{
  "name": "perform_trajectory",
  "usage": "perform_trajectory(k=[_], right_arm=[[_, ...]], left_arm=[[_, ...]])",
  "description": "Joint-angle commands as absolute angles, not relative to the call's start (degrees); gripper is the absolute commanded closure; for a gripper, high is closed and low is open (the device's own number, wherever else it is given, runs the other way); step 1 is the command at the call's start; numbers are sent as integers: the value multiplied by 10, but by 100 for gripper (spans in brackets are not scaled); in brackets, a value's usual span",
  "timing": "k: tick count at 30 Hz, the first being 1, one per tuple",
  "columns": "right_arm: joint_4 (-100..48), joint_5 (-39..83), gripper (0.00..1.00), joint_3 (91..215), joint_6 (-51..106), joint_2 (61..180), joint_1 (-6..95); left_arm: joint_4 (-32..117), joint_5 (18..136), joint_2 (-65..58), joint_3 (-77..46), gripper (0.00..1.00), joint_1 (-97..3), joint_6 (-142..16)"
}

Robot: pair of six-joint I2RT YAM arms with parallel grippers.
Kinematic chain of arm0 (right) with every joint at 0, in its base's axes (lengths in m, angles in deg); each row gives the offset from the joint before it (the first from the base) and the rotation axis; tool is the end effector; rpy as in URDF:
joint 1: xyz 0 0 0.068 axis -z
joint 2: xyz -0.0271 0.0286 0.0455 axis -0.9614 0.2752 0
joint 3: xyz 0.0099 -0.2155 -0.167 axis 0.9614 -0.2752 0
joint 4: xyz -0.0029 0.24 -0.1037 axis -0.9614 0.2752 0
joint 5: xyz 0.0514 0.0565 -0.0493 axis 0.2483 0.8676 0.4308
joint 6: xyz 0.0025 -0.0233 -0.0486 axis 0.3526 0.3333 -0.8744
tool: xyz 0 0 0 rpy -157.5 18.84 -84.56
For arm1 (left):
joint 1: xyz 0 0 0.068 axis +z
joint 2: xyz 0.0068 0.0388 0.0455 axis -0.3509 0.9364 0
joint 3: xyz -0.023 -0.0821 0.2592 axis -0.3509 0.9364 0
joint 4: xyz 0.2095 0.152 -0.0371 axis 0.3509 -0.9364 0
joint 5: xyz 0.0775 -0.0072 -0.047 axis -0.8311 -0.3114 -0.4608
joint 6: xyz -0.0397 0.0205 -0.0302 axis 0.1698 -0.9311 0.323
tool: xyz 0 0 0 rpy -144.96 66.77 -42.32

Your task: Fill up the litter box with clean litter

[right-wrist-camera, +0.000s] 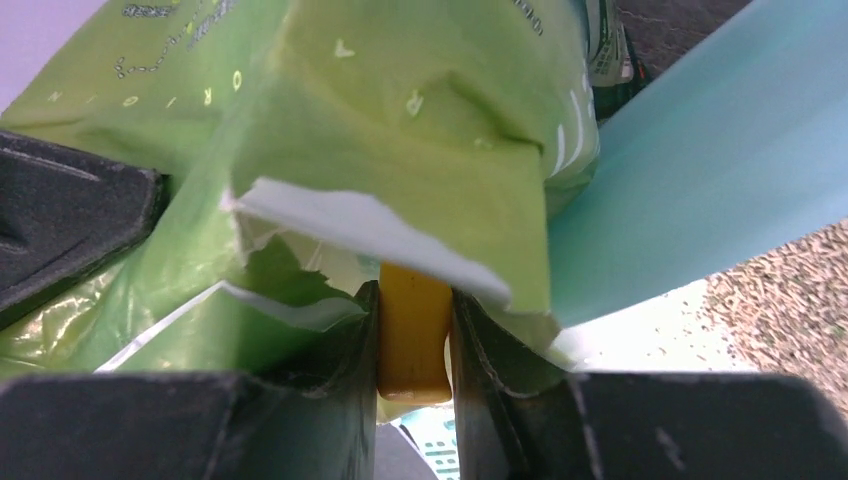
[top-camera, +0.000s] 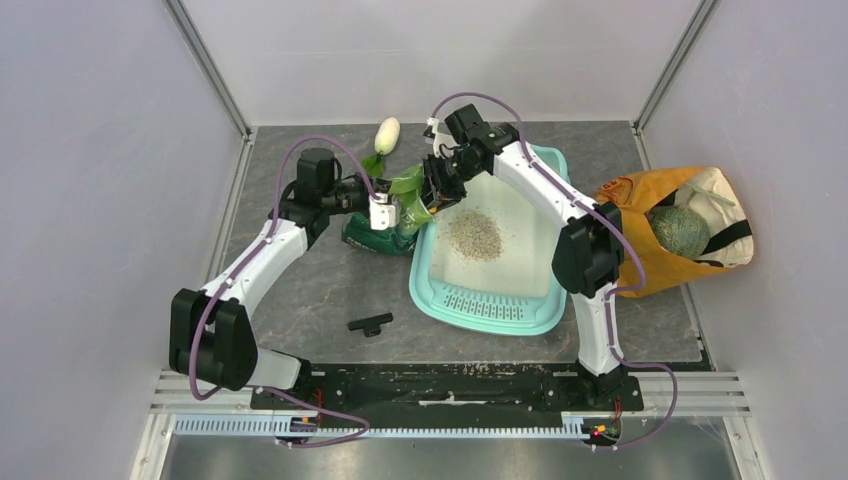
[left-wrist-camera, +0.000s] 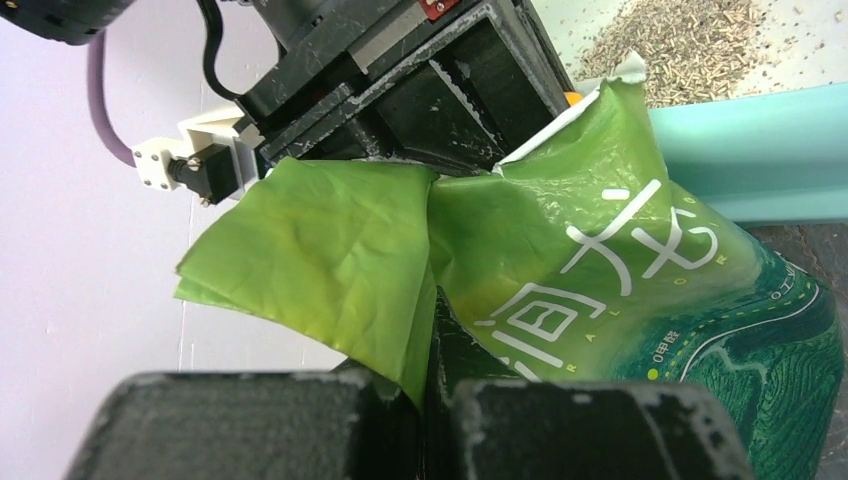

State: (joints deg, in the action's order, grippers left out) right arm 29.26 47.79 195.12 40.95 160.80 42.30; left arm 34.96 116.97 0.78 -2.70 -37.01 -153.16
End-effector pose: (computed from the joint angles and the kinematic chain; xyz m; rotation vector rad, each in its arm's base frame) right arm 0.3803 0.2583 0.2932 -0.4992 2.6846 1.0610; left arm 0.2914 -0.1139 0.3023 1.6645 0.8404 -0.1090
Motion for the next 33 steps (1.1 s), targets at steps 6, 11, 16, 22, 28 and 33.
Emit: perform_trajectory(k=[6,11,16,22,28,33], right_arm=[[59,625,100,1843,512,1607,419],[-135,684,100,1758,629,1581,435],[-260,714,100,1710,706,1561,446],[-317,728,100,1669,733,1523,452],[-318,740,100,1618,737,1470,479],[-316,753,100,1561,734,1417,504]], left_arm=[[485,1258,-10,-43,98,-394,-1535],[485,1257,-10,-41,98,-394,-1534],[485,1255,-8,-44,98,-394,-1535],[485,1255,-6,-51,98,-394,-1534],[485,1253,-9,-56,98,-394,-1531],[491,1253,-11,-55,98,-394,-1526]])
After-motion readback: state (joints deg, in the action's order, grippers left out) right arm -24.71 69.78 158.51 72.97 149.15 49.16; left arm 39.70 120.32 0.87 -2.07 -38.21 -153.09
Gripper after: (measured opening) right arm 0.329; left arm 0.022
